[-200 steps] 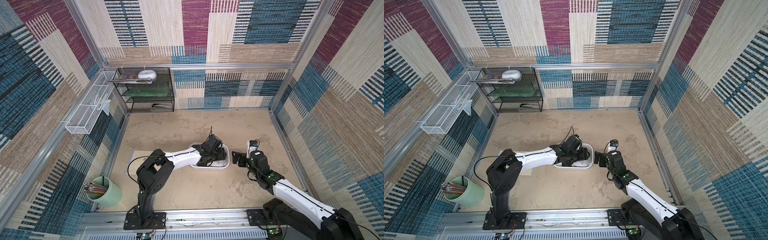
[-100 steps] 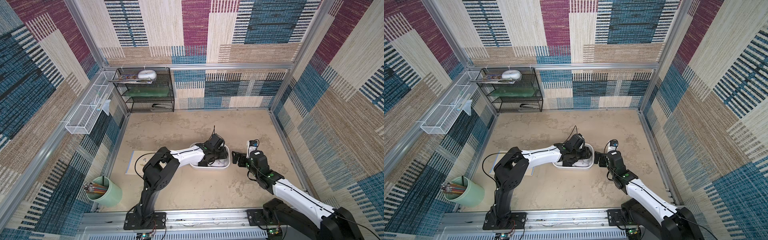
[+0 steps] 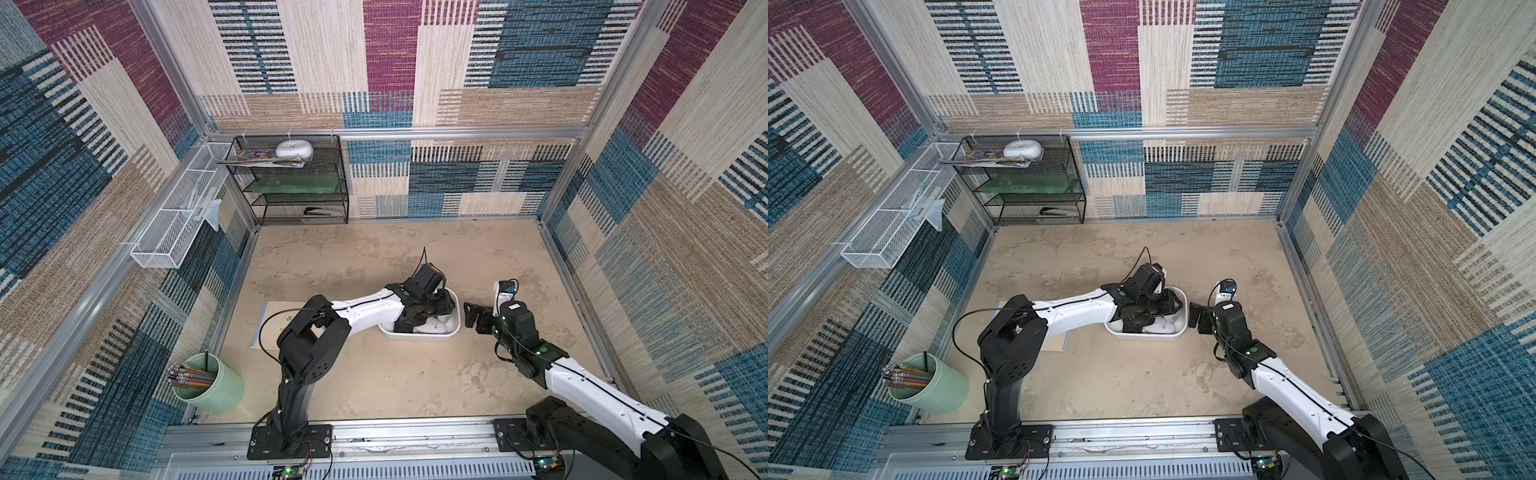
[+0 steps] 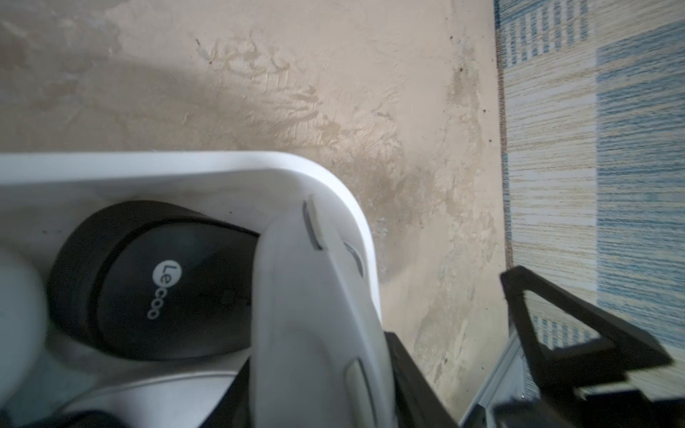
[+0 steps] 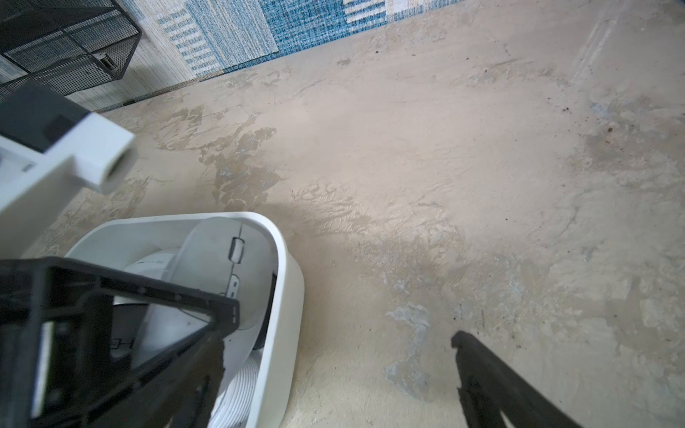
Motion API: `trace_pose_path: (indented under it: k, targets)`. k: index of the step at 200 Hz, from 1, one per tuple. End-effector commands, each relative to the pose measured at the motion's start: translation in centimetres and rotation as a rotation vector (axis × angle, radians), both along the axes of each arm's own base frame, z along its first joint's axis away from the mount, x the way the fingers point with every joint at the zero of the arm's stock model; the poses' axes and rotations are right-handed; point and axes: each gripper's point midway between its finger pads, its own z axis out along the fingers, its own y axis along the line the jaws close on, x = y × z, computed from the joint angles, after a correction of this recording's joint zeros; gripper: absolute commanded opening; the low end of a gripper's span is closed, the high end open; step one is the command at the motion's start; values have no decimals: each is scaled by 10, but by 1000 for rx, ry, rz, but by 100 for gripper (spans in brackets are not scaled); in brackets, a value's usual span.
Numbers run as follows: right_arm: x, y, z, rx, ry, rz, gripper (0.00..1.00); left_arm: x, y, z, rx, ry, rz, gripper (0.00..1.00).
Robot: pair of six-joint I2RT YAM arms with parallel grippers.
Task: Take out the mouse from the storage box
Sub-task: Pick up the mouse from the storage box, then place the mouse at the center of the board.
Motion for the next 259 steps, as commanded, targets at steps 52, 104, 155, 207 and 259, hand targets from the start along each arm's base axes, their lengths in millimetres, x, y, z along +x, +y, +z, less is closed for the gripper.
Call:
trace_pose_path:
  k: [52,104,155,207,259]
  targets:
    - [4,0,6,4,-32,-4,99,24,72,85,-180,-96,40,37]
    - [4,-1,7,4,-37,-11,99,68,166,86,-182,-111,224,38]
    - [4,-1,5,2,-38,-8,99,106,221,43,-182,-40,337,38]
    - [5,0,4,0,-36,-5,99,121,238,-7,-116,30,370,41]
    - [6,3,3,4,-29,5,99,125,242,-42,-72,82,375,48]
